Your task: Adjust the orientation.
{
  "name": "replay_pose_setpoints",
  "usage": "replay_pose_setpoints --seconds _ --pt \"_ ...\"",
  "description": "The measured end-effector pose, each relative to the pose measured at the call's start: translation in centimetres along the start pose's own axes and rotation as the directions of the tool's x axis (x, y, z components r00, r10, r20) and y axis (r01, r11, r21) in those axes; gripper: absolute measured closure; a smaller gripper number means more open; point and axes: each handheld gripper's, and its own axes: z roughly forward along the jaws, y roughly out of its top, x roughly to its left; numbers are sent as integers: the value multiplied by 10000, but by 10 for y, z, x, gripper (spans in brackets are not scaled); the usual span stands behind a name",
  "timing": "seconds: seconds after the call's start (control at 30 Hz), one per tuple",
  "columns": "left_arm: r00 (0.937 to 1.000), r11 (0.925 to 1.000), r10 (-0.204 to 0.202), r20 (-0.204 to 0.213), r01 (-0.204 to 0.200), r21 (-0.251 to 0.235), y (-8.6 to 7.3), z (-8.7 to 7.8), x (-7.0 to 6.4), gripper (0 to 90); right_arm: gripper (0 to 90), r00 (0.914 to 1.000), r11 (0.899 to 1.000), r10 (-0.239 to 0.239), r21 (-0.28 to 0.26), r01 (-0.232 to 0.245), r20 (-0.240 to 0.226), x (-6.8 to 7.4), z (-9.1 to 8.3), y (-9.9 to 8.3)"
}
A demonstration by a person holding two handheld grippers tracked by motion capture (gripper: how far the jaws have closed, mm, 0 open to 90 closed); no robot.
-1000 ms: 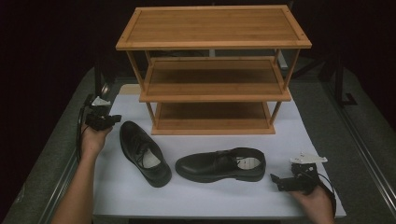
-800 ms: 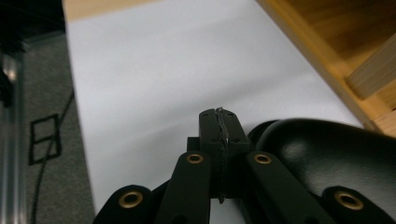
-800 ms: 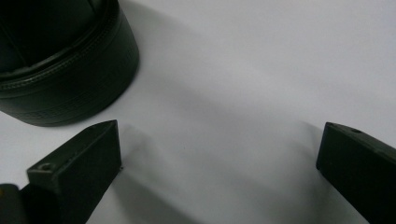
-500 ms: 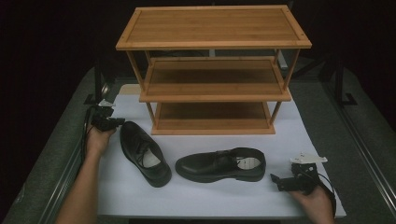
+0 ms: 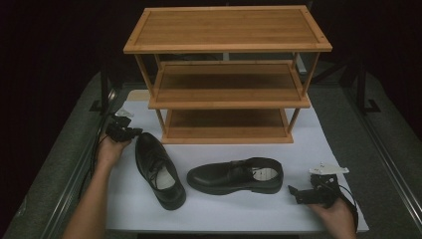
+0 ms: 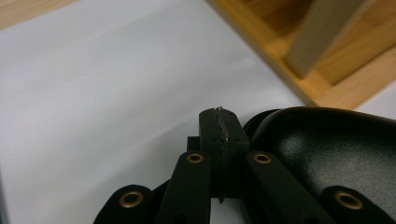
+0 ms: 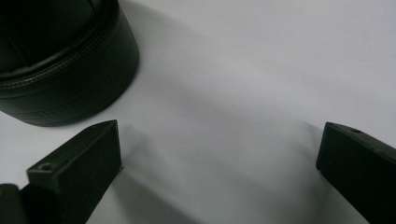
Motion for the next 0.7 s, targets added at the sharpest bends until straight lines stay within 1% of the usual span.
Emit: replay_pose_setpoints --seconds 0.03,0.1,0.13,0.17,0.2,0.23,0.3,0.33,0.37,0.43,0.5,0.53,0.57,0.63,0.67,0.7 --pt "9999 10000 70 121 -69 -71 0 0 -5 900 0 10000 10000 -2 -1 2 0 0 0 0" --pt "9998 9999 84 204 -81 -109 -1 0 -7 900 0 10000 10000 -2 -2 2 0 0 0 0" --pt "9992 9997 175 370 -169 -176 -1 1 -12 900 0 10000 10000 0 -1 0 -1 0 0 0" --pt "9992 9997 175 370 -169 -176 -1 1 -12 900 0 10000 10000 0 -1 0 -1 0 0 0" --pt "9989 9995 249 388 -241 -228 -1 1 -16 900 0 10000 10000 -2 0 2 1 0 0 0" --pt "9982 9992 316 513 -303 -256 -1 1 -19 900 0 10000 10000 -4 0 4 4 0 0 0" --pt "9976 9990 373 579 -359 -247 0 2 -21 900 0 10000 10000 -3 2 3 3 0 0 0" --pt "9978 9987 483 460 -473 -212 0 1 -23 900 0 10000 10000 -5 3 5 3 0 0 0" --pt "9978 9987 483 460 -473 -212 0 1 -23 900 0 10000 10000 -5 3 5 3 0 0 0" --pt "9982 9995 258 538 -248 -190 -2 -4 -21 900 0 10000 10000 -10 -1 10 6 0 0 0" --pt "9989 9997 116 450 -106 -222 -7 -13 -22 900 0 10000 10000 -6 -4 6 4 0 0 0" --pt "9992 9998 31 397 -23 -201 -13 -23 -23 900 0 10000 10000 -4 -6 4 1 0 0 0" --pt "9992 9998 31 397 -23 -201 -13 -23 -23 900 0 10000 10000 -4 -6 4 1 0 0 0" --pt "9990 9995 -90 437 102 -290 -22 -36 -28 900 0 10000 10000 -8 -4 8 6 0 0 0" --pt "9987 9995 -118 488 133 -296 -30 -45 -33 900 0 10000 10000 -9 -2 9 7 0 0 0" --pt "9987 9995 -118 488 133 -296 -30 -45 -33 900 0 10000 10000 -9 -2 9 7 0 0 0"
